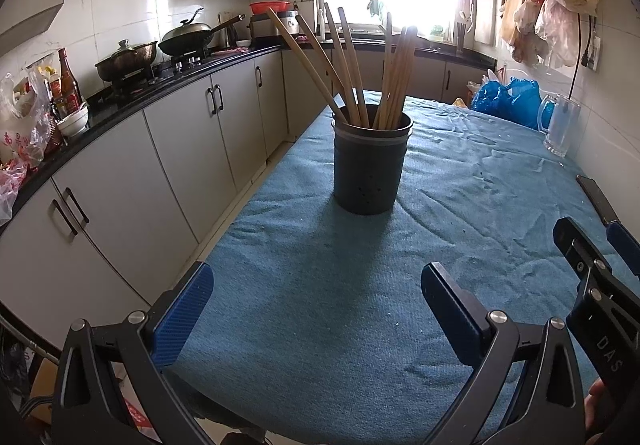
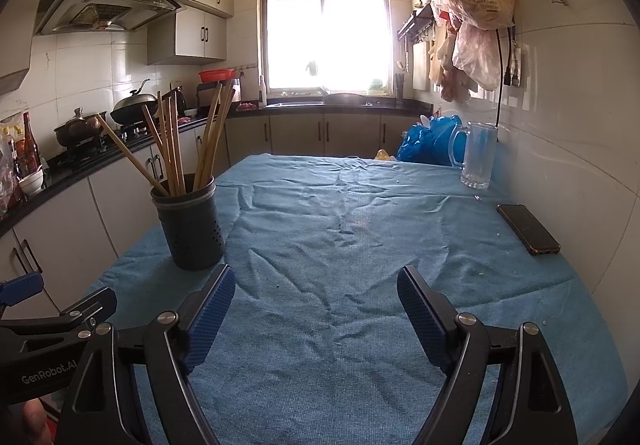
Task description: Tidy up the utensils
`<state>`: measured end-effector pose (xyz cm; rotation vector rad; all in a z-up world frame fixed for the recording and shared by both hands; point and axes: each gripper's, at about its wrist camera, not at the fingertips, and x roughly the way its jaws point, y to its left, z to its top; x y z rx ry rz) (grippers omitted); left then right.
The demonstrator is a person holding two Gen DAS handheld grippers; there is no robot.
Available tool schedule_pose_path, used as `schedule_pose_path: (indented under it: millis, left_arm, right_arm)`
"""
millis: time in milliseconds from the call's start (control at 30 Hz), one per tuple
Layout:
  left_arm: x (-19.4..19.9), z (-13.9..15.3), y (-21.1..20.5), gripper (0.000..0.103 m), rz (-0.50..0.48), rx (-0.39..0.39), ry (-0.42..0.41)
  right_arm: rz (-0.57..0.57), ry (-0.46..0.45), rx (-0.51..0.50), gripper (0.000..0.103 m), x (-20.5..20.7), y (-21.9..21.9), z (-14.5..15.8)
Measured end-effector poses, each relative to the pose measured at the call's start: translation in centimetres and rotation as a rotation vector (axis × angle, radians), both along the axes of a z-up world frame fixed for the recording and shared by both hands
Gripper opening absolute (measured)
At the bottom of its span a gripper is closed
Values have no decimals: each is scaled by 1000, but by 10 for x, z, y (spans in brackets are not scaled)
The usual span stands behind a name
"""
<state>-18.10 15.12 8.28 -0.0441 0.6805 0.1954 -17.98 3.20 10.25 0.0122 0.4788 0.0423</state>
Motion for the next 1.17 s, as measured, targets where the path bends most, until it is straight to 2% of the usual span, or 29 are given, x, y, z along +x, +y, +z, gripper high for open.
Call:
schedule_pose_path:
  millis: [800,1167]
  left_arm:
    - [2,-3,2,103,2,-10,6]
    - [1,5,0,103,-2,-4,-4]
  right_arm:
    - [0,1,-1,88,0,0,-1]
    - [3,3,0,88,0,0,-3]
